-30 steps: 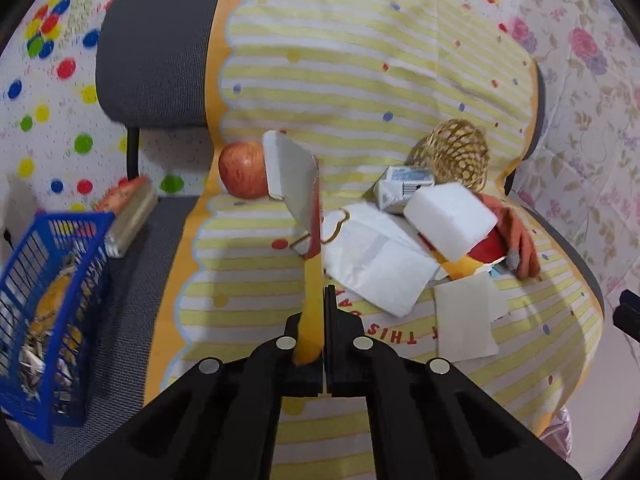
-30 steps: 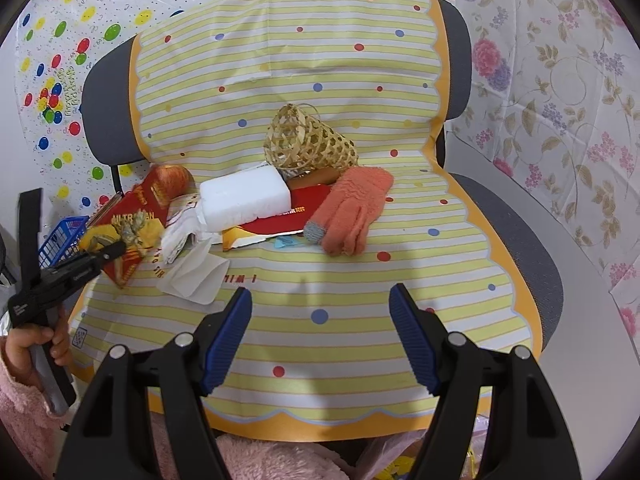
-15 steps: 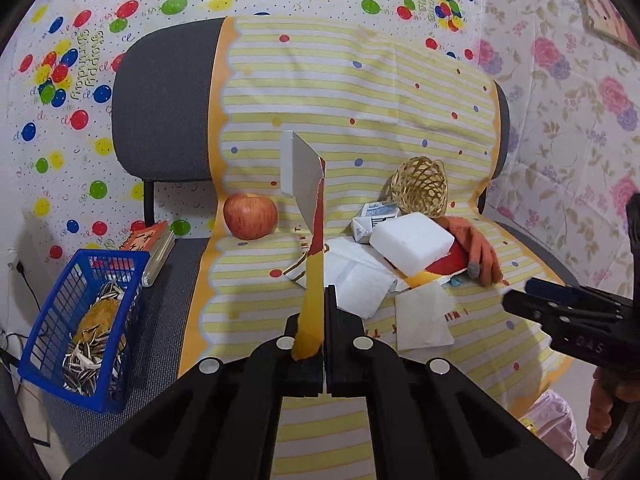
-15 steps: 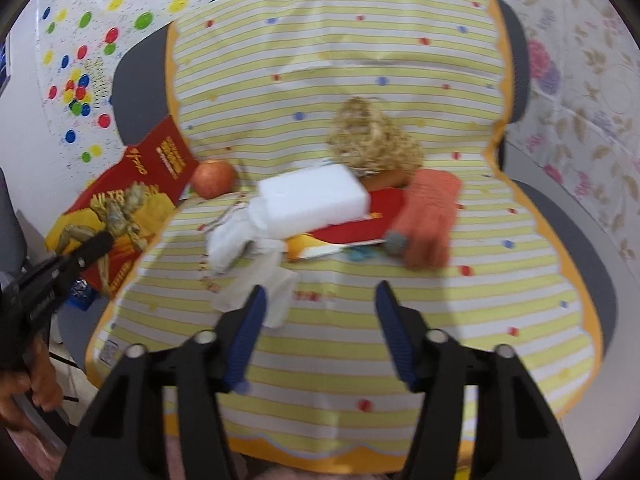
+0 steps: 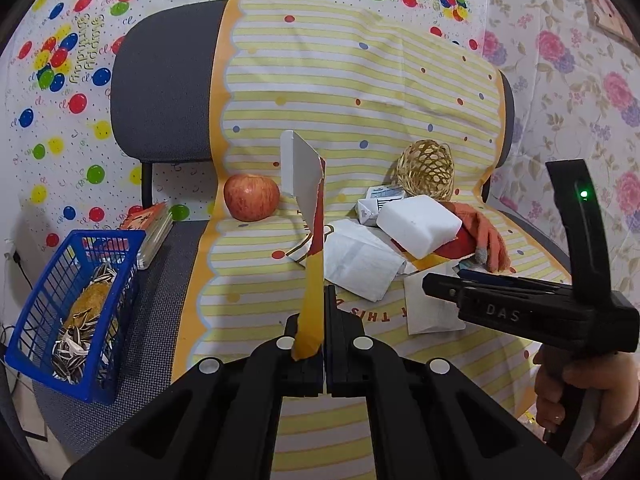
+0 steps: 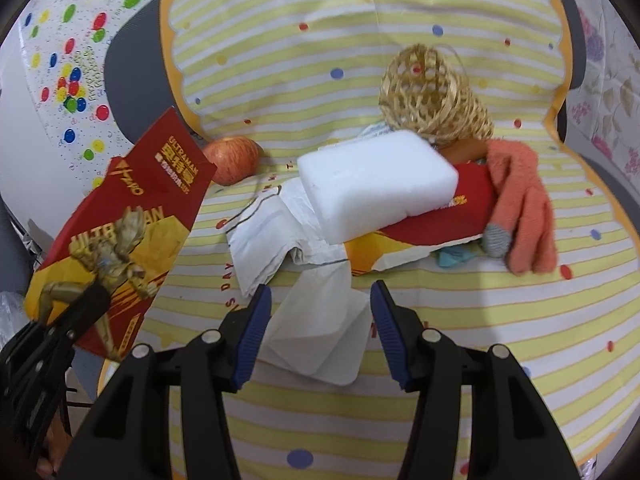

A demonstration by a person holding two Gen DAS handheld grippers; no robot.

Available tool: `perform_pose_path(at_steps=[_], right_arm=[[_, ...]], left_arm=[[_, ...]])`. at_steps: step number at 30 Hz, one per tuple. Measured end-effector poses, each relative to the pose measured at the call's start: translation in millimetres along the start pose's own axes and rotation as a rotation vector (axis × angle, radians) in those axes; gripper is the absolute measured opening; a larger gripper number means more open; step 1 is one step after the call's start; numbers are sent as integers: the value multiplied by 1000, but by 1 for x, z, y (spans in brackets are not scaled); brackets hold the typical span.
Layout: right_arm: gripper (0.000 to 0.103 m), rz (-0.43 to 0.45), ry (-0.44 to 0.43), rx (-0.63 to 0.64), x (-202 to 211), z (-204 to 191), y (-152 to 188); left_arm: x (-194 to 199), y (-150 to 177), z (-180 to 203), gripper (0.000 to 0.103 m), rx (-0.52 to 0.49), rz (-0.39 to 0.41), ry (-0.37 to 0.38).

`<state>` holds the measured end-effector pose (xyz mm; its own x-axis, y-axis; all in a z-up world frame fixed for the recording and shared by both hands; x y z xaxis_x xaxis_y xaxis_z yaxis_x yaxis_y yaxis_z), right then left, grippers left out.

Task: Collect trash
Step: 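Grasp the white paper sheet with the right gripper while the left gripper holds the box, then carry the box and paper sheet with both grippers over the bin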

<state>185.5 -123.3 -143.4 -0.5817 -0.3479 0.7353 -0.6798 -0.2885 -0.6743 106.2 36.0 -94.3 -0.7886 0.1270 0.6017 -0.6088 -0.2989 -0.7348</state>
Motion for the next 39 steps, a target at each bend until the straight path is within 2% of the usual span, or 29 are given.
perform_pose_path(at_steps=[1,3,4,5,6,13,20,31,39], right_arm=[[42,-7,-15,-16,-2,1,1],[21,-5,-32,-29,-1,1,2],[17,6,-34,-29,4,0,2],[5,24,-35,-24,11,0,1],[2,45,-32,-14,19,-1,-1],[2,149,18,82,92,-2,-2],[2,154,113,115,135,10,29],[2,137,253,11,198,50,98],[2,136,390,-82,251,75,153]], left_arm=[[0,0,-1,1,4,-3,2],[0,0,0,1,6,-4,3],[2,-1,0,1,6,-2,4],[2,-1,0,1,6,1,6],[5,-2,2,1,6,5,8],[36,-6,27,1,-18,41,82],[55,19,81,1,-104,13,196],[70,77,155,1,-248,-53,357],[86,125,206,1,-354,-152,507]])
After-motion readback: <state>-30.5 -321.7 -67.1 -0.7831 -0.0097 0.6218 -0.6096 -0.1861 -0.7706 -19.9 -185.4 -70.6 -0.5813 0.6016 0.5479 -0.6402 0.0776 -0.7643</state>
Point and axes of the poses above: each gripper's, at about its wrist camera, not at the fingertips, and x roughly against the way its jaws point, z to its right, y to its underside, the point moved 4 cm from there along -x, roughly the way its jaws point, and after that the axes turned 15 degrees about x, right-handed, at the moved point
